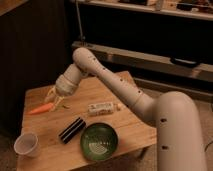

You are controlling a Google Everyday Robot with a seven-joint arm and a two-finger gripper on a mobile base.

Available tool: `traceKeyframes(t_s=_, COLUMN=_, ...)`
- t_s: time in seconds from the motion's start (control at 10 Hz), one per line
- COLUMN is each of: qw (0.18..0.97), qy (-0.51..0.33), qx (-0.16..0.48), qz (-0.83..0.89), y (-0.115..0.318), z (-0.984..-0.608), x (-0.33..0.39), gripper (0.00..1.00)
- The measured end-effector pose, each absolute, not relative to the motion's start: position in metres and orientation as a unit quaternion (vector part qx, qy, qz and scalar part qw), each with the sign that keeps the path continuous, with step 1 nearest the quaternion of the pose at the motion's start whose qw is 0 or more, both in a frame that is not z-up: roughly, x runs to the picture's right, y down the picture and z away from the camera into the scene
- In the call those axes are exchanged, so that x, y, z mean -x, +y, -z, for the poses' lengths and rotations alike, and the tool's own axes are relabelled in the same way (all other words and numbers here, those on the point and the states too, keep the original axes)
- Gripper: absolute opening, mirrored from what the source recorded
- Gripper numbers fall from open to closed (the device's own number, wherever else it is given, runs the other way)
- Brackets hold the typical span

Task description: Place the pepper in the ceramic cup

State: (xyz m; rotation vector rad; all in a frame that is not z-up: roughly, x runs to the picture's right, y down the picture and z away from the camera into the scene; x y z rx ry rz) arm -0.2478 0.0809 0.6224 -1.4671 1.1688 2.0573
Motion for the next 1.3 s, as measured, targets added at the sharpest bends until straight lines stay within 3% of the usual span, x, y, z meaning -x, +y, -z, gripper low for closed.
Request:
traceKeyframes(t_s=0.4, qw=0.221, qy=0.401, qx=0.512, qz=-0.727, y=0.097, z=-0.593, x=0.257, gripper=0.2)
traceKeyframes(t_s=1.1, qw=0.219, qy=0.402, qx=0.51, qz=-0.728, y=0.097, z=-0.594, x=0.256, gripper=0.2)
traceKeyframes(t_s=1.3, qw=0.217, qy=0.412, qx=0.472, qz=-0.749, y=0.091, z=-0.603, x=0.25, gripper=0.2)
